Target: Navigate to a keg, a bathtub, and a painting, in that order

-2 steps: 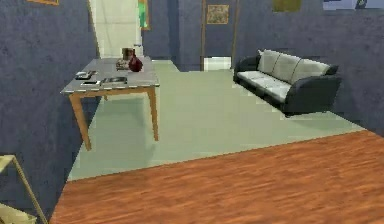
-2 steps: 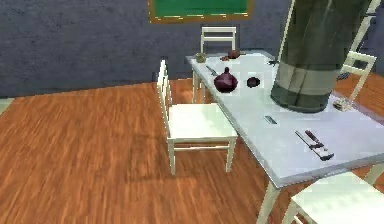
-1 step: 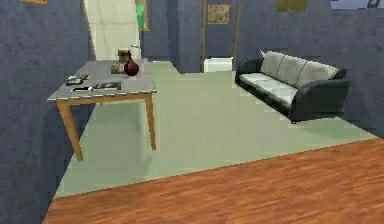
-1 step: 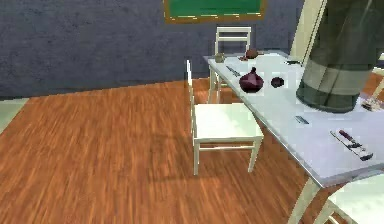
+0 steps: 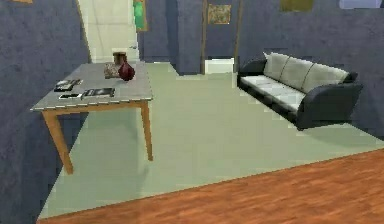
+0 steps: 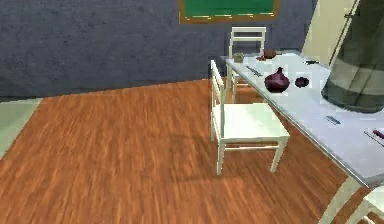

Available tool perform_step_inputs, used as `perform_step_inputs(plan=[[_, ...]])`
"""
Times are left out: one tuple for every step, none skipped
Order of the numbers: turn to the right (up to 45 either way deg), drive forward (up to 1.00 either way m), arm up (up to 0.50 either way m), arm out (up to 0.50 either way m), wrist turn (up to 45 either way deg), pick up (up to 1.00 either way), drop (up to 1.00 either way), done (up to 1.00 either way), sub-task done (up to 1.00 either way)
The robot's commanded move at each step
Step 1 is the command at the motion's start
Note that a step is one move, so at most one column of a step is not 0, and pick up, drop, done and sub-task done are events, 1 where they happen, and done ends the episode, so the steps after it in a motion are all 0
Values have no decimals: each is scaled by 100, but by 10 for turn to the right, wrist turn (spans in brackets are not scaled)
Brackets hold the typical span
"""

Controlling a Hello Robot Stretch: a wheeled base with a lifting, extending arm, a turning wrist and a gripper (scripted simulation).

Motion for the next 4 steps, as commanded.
perform_step_inputs(plan=[[90,0,0,0,0,0,0,0,0],[0,100,0,0,0,0,0,0,0],[0,60,0,0,0,0,0,0,0],[-180,0,0,0,0,0,0,0,0]])
